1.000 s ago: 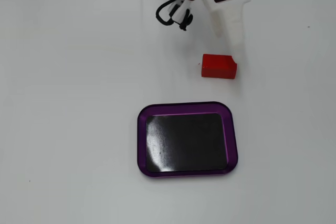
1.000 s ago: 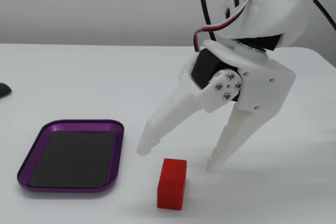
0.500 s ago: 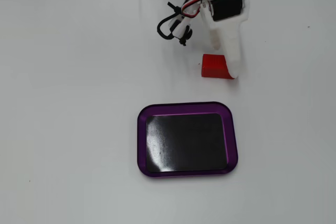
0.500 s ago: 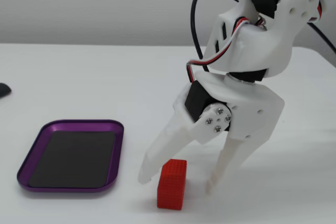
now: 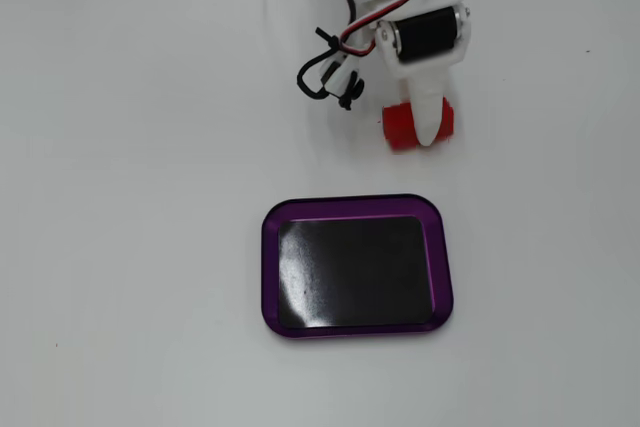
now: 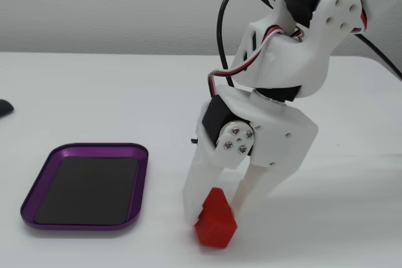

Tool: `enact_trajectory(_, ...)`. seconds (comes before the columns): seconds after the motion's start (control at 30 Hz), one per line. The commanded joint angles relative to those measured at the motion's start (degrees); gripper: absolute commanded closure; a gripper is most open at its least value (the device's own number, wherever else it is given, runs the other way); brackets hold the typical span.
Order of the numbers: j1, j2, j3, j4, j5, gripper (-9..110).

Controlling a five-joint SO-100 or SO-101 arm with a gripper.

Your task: Pick up the cube and place it in the box.

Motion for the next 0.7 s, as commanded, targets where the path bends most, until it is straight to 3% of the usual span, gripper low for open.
enact_trajectory(0.0,0.2,0.2,0.1,-0.1,-0.2,102)
enact_trajectory(0.2,0.0,4.2,-3.1,3.1,0.2,102)
enact_trajectory(0.43,0.3,27.0,-3.9,3.5,-0.4,102)
enact_trajectory(0.67,7.3,41.0,2.8,-13.8,-2.8,102)
